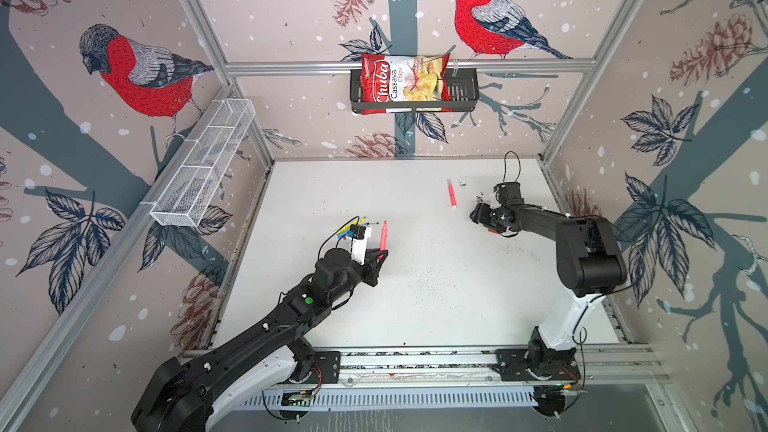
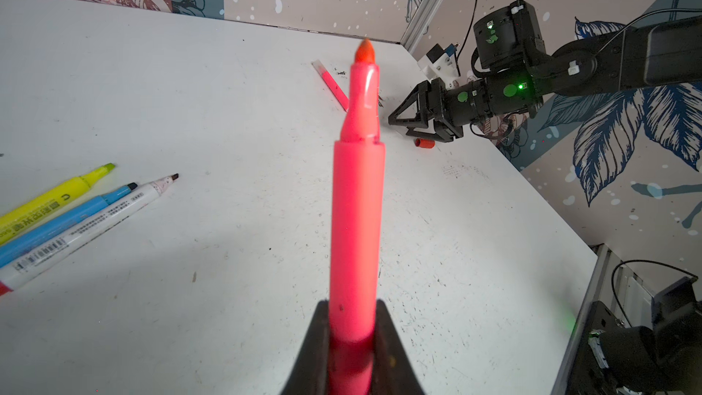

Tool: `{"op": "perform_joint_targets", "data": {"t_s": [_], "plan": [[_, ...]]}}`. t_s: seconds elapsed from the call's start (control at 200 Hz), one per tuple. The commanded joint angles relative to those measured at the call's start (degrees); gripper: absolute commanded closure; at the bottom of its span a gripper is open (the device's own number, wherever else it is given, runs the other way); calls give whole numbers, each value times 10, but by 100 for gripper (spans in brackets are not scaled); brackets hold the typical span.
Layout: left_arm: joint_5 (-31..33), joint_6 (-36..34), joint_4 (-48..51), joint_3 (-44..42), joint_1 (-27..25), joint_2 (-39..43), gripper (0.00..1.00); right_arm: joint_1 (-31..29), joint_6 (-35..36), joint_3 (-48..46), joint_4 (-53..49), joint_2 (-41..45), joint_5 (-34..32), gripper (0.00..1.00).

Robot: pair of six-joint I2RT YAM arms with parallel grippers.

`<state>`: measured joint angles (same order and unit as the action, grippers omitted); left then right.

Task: Insert the pens into the pen caps
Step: 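Lower the right gripper over the translucent cap and align with it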

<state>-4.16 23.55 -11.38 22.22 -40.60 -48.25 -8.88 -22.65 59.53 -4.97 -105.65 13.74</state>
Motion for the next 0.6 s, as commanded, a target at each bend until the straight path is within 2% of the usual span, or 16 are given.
{"op": "perform_joint_targets", "data": {"t_s": [0.0,0.28,0.595], "plan": [[6,-10,-11,-2,0,0,100,-4,-12,-12,33,12,63,33],[10,-9,-6,-7,0,15,100,8,-1,29,1,23,52,33],[15,-9,5,-9,0,31,100,1,22,97,-44,-28,35,34]]}}
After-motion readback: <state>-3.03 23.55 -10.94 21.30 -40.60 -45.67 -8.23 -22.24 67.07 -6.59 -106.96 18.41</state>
